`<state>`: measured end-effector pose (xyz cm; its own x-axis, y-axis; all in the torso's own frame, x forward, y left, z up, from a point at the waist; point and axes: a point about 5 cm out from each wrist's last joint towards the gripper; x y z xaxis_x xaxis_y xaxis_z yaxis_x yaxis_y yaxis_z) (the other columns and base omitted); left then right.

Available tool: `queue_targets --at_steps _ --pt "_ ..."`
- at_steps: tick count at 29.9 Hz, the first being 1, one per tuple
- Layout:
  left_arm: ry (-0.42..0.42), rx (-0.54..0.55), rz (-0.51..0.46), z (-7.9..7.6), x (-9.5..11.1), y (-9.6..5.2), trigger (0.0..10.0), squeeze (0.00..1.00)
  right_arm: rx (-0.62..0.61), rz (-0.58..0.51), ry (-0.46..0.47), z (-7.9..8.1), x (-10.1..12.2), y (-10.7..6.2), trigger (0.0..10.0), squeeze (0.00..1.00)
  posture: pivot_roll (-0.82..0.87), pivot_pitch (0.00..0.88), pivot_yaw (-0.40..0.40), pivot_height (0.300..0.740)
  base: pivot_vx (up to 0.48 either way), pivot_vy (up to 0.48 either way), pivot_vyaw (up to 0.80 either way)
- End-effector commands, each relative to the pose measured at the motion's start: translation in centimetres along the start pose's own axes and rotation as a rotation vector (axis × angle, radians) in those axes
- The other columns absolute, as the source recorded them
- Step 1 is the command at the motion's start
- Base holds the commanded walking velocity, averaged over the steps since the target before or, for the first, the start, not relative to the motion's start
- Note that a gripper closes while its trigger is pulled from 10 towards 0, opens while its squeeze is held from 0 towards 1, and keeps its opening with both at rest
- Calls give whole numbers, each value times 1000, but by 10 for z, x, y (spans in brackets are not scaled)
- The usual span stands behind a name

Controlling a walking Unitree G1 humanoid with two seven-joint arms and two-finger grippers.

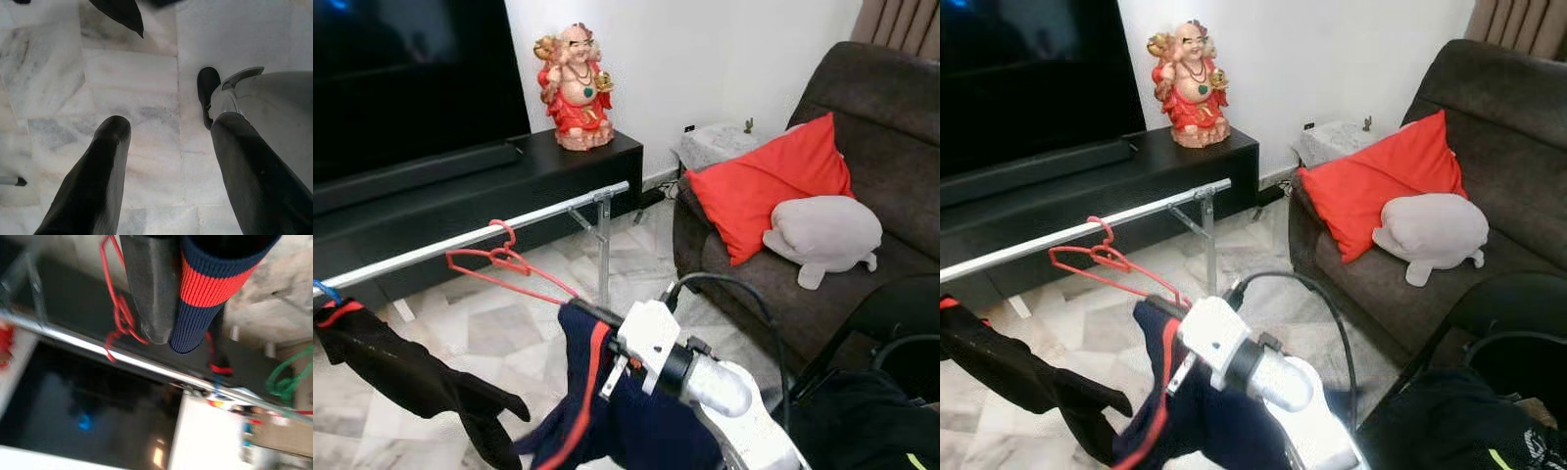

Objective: Hang hanger

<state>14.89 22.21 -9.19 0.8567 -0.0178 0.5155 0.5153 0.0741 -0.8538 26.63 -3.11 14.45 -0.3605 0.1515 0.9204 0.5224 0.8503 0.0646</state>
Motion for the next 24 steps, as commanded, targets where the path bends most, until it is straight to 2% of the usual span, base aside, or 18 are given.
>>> queue_targets --at_steps 1,3,4,5,8,9,12,15,21,24 --pt "12 11 7 4 0 0 10000 0 -147 75 25 -19 -14 -8 10000 0 43 0 49 740 0 0 0" --pt "12 11 7 4 0 0 10000 0 -244 146 46 -29 -29 -14 10000 0 42 0 53 740 0 0 0" --pt "13 10 8 4 0 0 10000 0 -396 228 149 -43 -50 -26 10000 0 40 0 55 740 0 0 0" --pt "14 10 8 4 0 0 10000 0 -519 280 213 -52 -66 -39 10000 0 40 0 56 740 0 0 0" --pt "15 11 9 4 0 0 10000 0 -655 374 343 -57 -92 -58 10000 0 41 0 58 740 0 0 0" --pt "15 11 9 4 0 0 10000 0 -655 374 343 -57 -92 -58 10000 0 41 0 58 740 0 0 0" --pt "10 20 5 6 1 0 10000 0 -655 482 398 -44 -118 -73 10000 0 66 0 54 740 0 0 0" --pt "6 29 3 9 1 -1 10000 0 -668 512 432 -37 -128 -76 10000 0 79 0 54 740 0 0 0" --pt "0 57 18 20 -5 -4 10000 0 -693 442 388 -41 -119 -63 10000 0 70 0 80 740 0 0 0" --pt "-8 67 24 24 -9 -5 10000 0 -713 430 348 -44 -117 -65 10000 0 68 0 81 740 0 0 800"
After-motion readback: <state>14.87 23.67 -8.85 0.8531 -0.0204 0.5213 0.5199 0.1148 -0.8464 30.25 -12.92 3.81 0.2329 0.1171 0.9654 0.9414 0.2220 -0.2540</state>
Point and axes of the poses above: a point about 5 cm out from each wrist's last joint towards the gripper, its own y axis pointing out of the wrist towards the gripper, its own x axis along the axis of the wrist's last joint, z = x × y, and after that the axes turned 8 degrees about -y, right-handed
